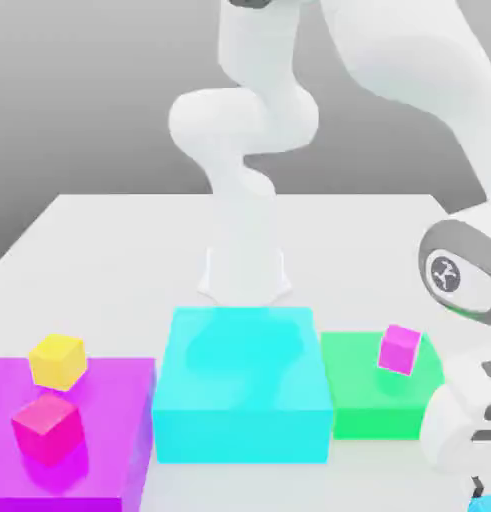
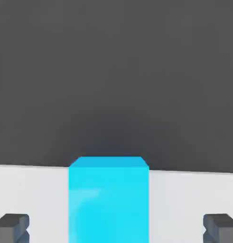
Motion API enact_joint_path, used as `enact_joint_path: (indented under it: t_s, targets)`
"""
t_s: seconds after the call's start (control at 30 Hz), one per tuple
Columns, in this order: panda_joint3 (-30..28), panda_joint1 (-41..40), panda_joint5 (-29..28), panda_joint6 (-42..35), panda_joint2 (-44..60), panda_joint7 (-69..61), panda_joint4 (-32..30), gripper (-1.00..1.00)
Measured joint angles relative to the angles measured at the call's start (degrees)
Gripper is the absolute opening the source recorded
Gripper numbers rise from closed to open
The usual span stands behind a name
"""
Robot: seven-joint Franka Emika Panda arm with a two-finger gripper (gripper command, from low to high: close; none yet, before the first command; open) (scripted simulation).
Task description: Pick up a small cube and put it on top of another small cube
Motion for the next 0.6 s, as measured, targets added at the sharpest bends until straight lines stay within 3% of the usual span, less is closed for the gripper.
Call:
enact_joint_path:
  t_s: [0.03, 0.23, 0.37, 0.6]
  targets:
    - [-0.5, 0.4, -0.5, 1.3, 1.7, 0.4, 0.4, -1.00]
    - [-0.8, 0.7, -0.6, 2.0, 2.6, 0.4, 0.6, -1.00]
    - [0.7, -0.4, 1.2, -2.2, -2.9, -0.8, -0.7, -1.00]
    - [6.0, -3.0, 6.7, -5.1, -17.1, -9.5, -11.8, -1.00]
